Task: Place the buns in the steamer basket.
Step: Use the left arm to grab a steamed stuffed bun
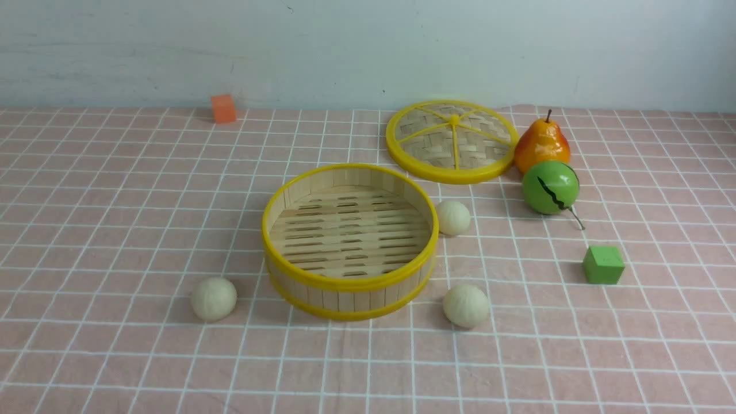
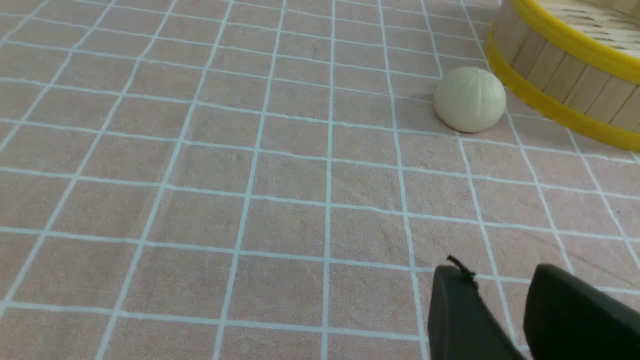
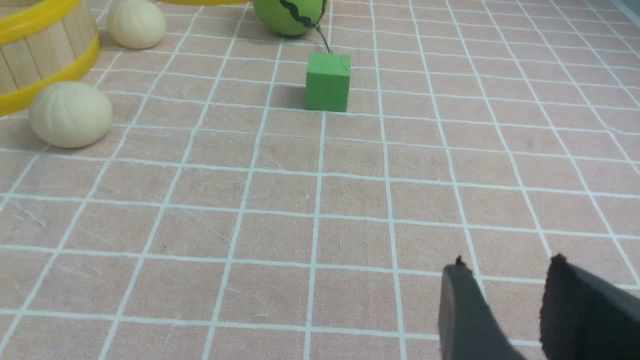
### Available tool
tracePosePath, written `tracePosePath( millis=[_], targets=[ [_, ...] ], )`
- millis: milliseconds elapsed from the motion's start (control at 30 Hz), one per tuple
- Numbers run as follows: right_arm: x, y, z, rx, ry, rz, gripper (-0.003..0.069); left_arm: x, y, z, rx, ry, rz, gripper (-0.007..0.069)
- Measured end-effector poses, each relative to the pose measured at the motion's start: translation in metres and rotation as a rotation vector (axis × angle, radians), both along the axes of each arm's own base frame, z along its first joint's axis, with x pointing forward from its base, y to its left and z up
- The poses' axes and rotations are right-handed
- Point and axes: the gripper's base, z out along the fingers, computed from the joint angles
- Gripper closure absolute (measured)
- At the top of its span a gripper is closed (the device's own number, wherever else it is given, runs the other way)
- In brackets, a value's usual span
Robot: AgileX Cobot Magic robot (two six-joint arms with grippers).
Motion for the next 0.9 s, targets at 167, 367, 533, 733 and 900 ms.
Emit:
tracePosePath(
  millis=[167,367,533,733,900],
  targets=[
    [0.0000,0.0000,0.0000,0.000,0.000,0.000,0.0420,0.0000,0.0000,0.0000,0.000,0.000,0.000,0.0412],
    [0.0000,0.0000,0.0000,0.000,0.000,0.000,0.0420,0.0000,0.0002,0.0000,0.010,-0.001,-0.001,0.0407],
    [0.0000,0.0000,0.0000,0.000,0.000,0.000,0.0420,0.0001,0.0015,0.0001,0.046,-0.005,0.001,0.0405],
    [0.0000,0.0000,0.0000,-0.001,0.000,0.000,0.0420,0.0006,0.0017,0.0012,0.056,-0.018,0.001,0.0396],
    [0.0000,0.0000,0.0000,-0.001,0.000,0.000,0.0420,0.0026,0.0012,0.0082,0.059,-0.098,-0.004,0.0393]
  ],
)
